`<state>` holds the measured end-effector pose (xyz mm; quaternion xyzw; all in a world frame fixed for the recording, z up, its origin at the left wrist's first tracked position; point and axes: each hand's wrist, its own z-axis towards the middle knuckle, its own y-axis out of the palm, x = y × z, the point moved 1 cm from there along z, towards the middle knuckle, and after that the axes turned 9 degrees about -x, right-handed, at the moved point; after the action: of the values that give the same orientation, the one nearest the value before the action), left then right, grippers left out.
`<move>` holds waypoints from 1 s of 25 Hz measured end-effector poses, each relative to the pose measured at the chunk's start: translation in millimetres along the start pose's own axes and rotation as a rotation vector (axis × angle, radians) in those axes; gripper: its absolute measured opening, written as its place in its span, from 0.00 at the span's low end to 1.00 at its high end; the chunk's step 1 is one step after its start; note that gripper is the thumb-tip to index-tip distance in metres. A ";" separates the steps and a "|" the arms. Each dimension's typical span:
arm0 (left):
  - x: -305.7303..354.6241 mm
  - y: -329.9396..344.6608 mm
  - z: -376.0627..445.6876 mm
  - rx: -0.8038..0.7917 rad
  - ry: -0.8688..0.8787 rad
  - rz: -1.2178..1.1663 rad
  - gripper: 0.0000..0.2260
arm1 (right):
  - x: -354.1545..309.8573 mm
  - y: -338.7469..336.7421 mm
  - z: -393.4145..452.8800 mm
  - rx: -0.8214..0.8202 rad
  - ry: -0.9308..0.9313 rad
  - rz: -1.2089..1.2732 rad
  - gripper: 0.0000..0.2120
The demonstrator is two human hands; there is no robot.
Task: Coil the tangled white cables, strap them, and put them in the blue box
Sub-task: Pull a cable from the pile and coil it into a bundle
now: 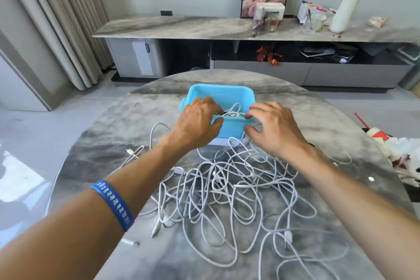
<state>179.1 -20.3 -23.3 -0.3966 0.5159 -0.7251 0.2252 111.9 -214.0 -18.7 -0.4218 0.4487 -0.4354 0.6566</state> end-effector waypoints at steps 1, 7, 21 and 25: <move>9.2 -2.4 -10.8 0.030 -0.009 -0.004 0.14 | -1.5 -6.9 -16.3 -0.021 0.028 0.027 0.12; 82.2 -4.6 -79.2 -0.222 0.128 -0.102 0.12 | -15.8 -58.3 -102.9 -0.556 0.257 0.163 0.05; 122.8 -24.3 -115.5 0.245 -0.158 -1.028 0.06 | -34.2 -96.0 -161.2 -0.367 0.394 1.104 0.11; 123.5 -23.5 -116.8 0.283 -0.206 -1.047 0.14 | -48.9 -92.4 -140.1 -0.045 0.374 1.660 0.11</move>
<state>14.7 -36.1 23.0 -0.6350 0.1226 -0.7599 -0.0651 -50.6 -214.9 45.6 0.1100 0.7222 0.1340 0.6696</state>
